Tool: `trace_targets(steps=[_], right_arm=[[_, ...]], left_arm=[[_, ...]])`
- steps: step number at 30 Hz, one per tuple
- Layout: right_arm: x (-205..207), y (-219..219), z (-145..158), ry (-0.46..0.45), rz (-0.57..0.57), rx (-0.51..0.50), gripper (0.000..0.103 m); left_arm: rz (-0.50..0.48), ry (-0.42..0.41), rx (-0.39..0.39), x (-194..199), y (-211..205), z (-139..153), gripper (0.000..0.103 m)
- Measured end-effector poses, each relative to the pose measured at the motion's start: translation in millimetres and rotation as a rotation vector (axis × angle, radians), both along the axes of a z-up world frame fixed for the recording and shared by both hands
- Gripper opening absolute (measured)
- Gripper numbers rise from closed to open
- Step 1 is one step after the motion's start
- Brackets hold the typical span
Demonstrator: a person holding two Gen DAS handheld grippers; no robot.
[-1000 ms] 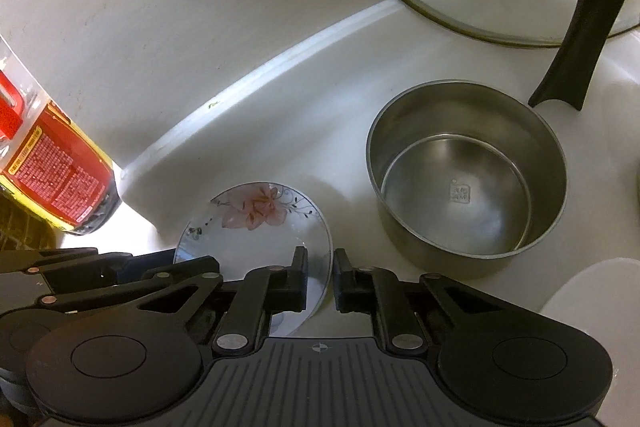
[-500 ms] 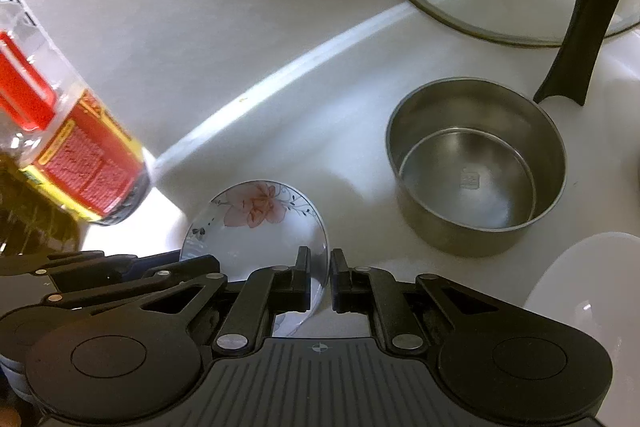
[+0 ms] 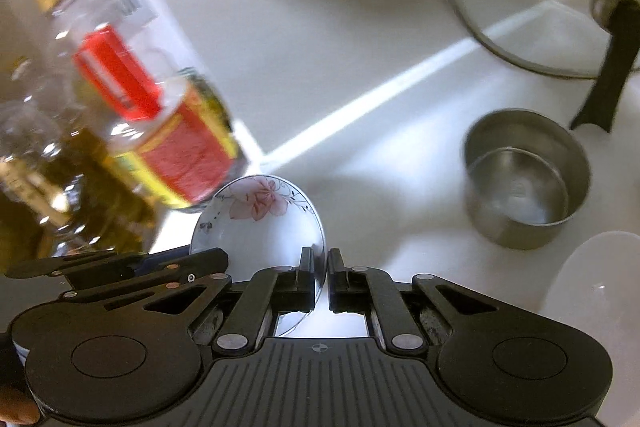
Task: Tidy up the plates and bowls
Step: 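Carry the floral saucer with the right gripper onto the green plate and release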
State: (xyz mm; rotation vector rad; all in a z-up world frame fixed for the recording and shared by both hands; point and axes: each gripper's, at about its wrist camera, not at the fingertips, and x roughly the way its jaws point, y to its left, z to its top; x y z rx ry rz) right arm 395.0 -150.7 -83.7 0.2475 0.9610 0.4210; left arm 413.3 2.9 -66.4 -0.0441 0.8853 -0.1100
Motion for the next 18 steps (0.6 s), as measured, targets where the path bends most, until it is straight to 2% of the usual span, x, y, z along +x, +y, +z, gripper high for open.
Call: trace_targets(steps=[7, 18], right_arm=[[-21.3, 45.0, 7.5, 0.007, 0.138, 0.034, 0.006], [-48.4, 103.4, -30.4, 0.125, 0.306, -0.006, 0.006]], left_arm=[[0.123, 0.005, 0.025, -45.8, 37.3, 6.5, 0.013], [0.273, 0.128, -0.002, -94.7, 77.9, -30.1, 0.013]])
